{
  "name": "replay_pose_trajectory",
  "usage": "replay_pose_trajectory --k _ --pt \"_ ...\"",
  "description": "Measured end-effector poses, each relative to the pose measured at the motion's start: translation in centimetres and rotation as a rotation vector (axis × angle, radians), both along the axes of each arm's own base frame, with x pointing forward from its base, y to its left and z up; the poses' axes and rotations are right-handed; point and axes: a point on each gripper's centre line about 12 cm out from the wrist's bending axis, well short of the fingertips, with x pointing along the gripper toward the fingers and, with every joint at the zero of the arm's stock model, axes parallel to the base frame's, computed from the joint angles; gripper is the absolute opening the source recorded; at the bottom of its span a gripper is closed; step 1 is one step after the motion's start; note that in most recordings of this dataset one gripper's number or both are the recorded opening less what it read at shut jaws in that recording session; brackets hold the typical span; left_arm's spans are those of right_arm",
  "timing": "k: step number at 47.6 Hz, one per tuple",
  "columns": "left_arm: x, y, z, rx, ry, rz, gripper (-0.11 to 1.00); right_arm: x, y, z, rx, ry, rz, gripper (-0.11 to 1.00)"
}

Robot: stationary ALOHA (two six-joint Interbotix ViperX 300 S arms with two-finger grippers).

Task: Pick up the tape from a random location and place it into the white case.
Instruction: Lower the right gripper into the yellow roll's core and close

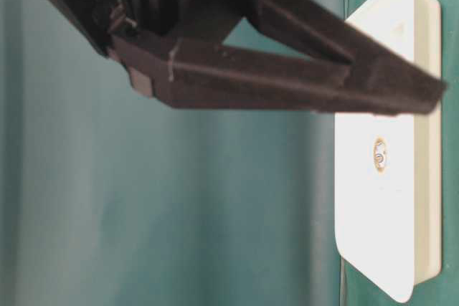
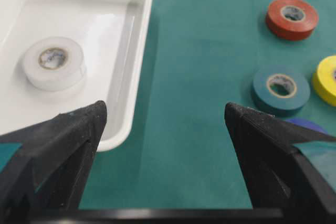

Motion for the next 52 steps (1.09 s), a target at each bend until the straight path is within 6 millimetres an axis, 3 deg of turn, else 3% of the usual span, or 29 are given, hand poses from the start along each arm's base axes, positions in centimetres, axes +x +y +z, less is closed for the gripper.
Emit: replay_pose_trajectory --k 35,52 --pt "0.0 0.0 -0.1 0.001 0.002 0.000 0.96 0.2 0.4 -0.4 0.005 -0.009 0.005 0.90" --pt "0.0 0.0 -0.1 0.000 0.002 0.000 0.96 1.4 1.4 -3.3 0.012 -0.021 0.012 0.90"
